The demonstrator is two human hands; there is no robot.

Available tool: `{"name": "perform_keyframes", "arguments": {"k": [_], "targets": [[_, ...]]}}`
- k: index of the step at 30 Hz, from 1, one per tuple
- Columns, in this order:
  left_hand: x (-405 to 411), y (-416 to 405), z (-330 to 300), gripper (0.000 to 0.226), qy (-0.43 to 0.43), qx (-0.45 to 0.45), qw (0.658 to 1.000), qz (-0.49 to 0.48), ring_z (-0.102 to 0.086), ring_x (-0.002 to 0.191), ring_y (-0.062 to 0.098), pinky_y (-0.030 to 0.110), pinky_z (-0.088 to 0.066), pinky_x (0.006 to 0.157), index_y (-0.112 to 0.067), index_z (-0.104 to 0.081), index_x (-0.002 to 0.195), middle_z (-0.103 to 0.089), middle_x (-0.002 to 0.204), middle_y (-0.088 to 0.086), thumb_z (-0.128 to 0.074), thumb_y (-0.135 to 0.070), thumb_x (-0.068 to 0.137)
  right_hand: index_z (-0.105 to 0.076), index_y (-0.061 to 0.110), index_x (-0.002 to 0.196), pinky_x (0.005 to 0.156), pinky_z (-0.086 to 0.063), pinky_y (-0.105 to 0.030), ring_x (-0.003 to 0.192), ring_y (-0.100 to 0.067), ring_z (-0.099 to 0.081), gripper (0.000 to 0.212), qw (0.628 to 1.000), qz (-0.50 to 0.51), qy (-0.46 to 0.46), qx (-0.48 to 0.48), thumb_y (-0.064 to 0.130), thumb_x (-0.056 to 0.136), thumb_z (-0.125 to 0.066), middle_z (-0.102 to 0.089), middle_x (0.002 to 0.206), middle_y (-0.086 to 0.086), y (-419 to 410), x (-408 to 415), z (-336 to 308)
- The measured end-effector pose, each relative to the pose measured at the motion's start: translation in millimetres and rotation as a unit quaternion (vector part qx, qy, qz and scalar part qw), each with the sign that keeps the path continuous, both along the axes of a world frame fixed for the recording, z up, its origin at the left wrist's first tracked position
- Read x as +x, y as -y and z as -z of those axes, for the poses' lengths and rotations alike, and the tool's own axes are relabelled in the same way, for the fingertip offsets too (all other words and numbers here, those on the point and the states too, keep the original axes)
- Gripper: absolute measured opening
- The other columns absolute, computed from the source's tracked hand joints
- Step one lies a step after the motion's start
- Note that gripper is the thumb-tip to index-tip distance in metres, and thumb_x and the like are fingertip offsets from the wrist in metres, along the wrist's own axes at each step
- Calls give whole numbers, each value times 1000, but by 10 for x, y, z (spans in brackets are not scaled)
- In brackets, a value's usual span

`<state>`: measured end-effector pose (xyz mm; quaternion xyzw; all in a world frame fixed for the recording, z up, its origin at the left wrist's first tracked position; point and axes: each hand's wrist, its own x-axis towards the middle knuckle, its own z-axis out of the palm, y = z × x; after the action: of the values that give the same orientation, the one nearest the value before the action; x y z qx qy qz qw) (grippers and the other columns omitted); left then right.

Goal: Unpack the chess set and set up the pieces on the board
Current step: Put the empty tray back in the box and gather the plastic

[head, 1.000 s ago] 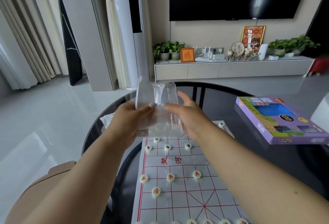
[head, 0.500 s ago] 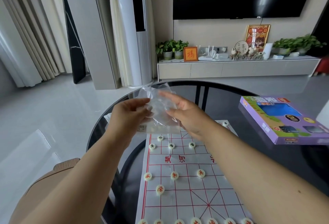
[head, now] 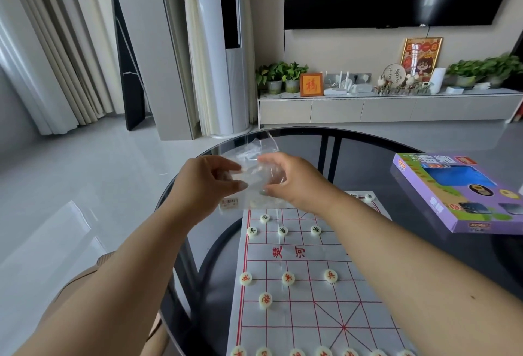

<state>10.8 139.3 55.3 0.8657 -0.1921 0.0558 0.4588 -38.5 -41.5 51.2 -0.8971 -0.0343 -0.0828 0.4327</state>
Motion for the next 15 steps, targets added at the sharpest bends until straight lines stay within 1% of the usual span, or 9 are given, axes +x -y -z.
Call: {"name": "perform_keyframes", "arguments": {"k": [2, 4, 6, 7, 9, 10, 11, 13, 15], "targets": [[24, -39, -8, 14, 74, 92, 993, -16, -46, 59, 8, 18, -35, 52, -28, -66, 75, -55, 71, -2, -79, -34, 73, -61, 21, 115, 61, -37, -13, 79, -8, -53, 35, 996, 36, 25, -81, 21, 82, -73, -53, 86, 10, -23, 53, 0], [58, -84, 5, 20, 117, 141, 983, 3, -49, 80, 9, 21, -41, 66, -32, -59, 68, -52, 90, -8, -78, -38, 72, -67, 17, 99, 72, -35, -18, 92, -12, -47, 23, 988, 54, 64, -127, 28, 80, -75, -47, 97, 4, -27, 114, -1], [90, -130, 4, 19, 108, 160, 980, 56, -50, 97, 10, 27, -46, 83, -31, -59, 73, -52, 107, -13, -77, -37, 72, -68, 17, 89, 81, -34, -18, 104, -11, -45, 17, 991, 18, 67, -111, 27, 78, -76, -48, 111, 4, -35, 167, -36], [104, -155, 16, 18, 87, 165, 980, 75, -53, 96, 9, 28, -47, 84, -29, -62, 80, -55, 107, -13, -77, -37, 73, -67, 18, 85, 78, -37, -16, 103, -8, -49, 15, 994, -12, 53, -94, 26, 77, -77, -53, 112, 5, -50, 179, -70], [141, -200, 74, 20, 40, 164, 982, 83, -56, 72, 10, 23, -48, 68, -20, -66, 90, -62, 86, -8, -74, -34, 78, -65, 19, 81, 59, -41, -11, 75, -2, -55, 13, 998, -48, 15, -49, 23, 77, -77, -62, 87, 8, -100, 214, -106], [154, -221, 109, 21, 19, 145, 987, 74, -49, 60, 11, 21, -43, 58, -13, -68, 87, -59, 73, -3, -73, -33, 80, -64, 19, 81, 52, -40, -11, 63, -1, -52, 14, 999, -47, 9, -22, 21, 77, -77, -61, 75, 9, -129, 248, -101], [167, -249, 145, 23, -10, 102, 993, 64, -43, 54, 11, 20, -38, 52, -8, -68, 83, -55, 64, 0, -73, -30, 81, -62, 19, 80, 51, -42, -13, 58, -3, -52, 15, 999, -40, 13, 16, 19, 77, -77, -61, 71, 7, -157, 297, -76], [178, -308, 206, 14, -95, -36, 993, 61, -46, 54, 11, 19, -41, 51, -7, -70, 77, -56, 59, 1, -72, -20, 82, -64, 14, 84, 60, -51, -22, 66, -11, -58, 15, 993, -36, 2, 112, 18, 78, -77, -64, 76, -2, -213, 416, 10], [216, -366, 281, 10, -170, -164, 969, 65, -53, 59, 18, 23, -48, 55, 0, -69, 80, -57, 64, 9, -68, -10, 84, -63, 3, 95, 68, -55, -32, 74, -19, -60, 26, 979, -47, -45, 192, 24, 82, -72, -62, 84, -10, -258, 556, 112]]}}
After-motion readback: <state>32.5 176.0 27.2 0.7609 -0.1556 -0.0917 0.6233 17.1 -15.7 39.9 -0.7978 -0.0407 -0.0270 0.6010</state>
